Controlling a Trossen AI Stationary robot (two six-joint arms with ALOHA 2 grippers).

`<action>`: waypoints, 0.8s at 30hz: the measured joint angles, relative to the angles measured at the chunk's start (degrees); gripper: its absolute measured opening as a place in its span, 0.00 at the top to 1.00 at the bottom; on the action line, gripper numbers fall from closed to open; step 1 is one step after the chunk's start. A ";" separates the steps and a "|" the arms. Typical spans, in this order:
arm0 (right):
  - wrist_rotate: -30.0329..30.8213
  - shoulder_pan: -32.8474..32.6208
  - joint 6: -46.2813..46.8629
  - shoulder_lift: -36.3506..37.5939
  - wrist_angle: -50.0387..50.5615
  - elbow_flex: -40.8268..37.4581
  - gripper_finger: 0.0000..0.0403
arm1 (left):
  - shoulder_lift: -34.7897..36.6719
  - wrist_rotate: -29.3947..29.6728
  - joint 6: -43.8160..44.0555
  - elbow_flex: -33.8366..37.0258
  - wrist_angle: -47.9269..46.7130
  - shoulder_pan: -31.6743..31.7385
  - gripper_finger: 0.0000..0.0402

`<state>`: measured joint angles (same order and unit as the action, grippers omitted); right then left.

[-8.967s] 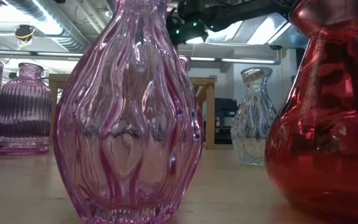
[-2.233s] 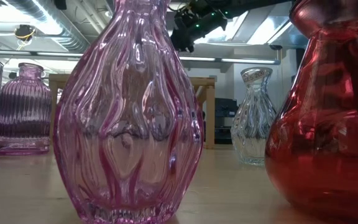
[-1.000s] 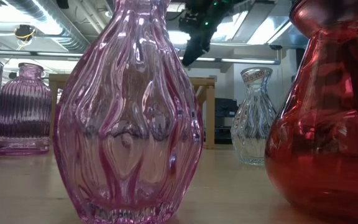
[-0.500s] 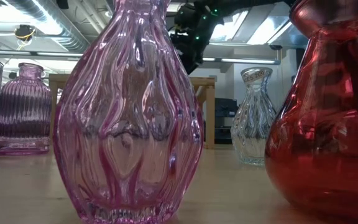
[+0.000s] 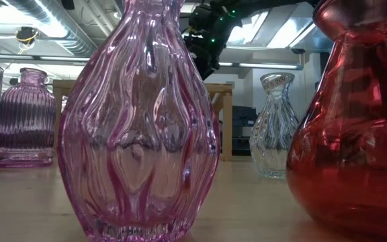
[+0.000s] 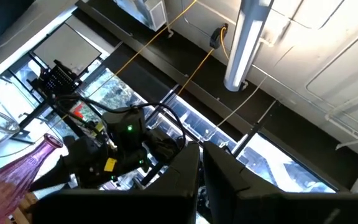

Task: Sort vases onto shelf
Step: Put the pink vase on the shelf

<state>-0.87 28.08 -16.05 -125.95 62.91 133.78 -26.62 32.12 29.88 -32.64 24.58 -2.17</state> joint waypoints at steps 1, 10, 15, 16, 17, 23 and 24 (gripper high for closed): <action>-0.48 -0.05 0.61 0.08 1.16 0.00 0.69 | 0.00 -0.03 0.01 0.00 0.00 0.00 0.96; 3.28 -3.83 4.07 0.74 7.40 0.07 0.69 | 0.00 -0.11 -0.01 0.00 -0.11 0.00 0.96; -5.53 -5.76 3.57 0.75 0.23 0.09 0.69 | -0.01 0.02 -0.41 0.00 -0.21 0.00 0.96; -5.59 -6.08 3.56 0.76 -0.85 0.09 0.69 | 0.00 0.19 -0.42 0.00 -0.28 0.00 0.96; -5.39 -6.23 3.53 0.75 -1.74 0.09 0.69 | 0.00 0.28 -0.43 0.00 -0.41 0.00 0.96; -2.95 -5.40 2.57 0.74 -5.79 0.09 0.69 | -0.01 0.24 -0.36 0.00 -1.35 0.01 0.96; -2.77 -5.33 2.52 0.74 -6.08 0.10 0.69 | 0.01 0.24 -0.36 0.00 -1.43 0.01 0.96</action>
<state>-3.63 22.75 -13.54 -125.21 56.83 133.88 -26.61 32.36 29.52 -32.64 23.15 -2.16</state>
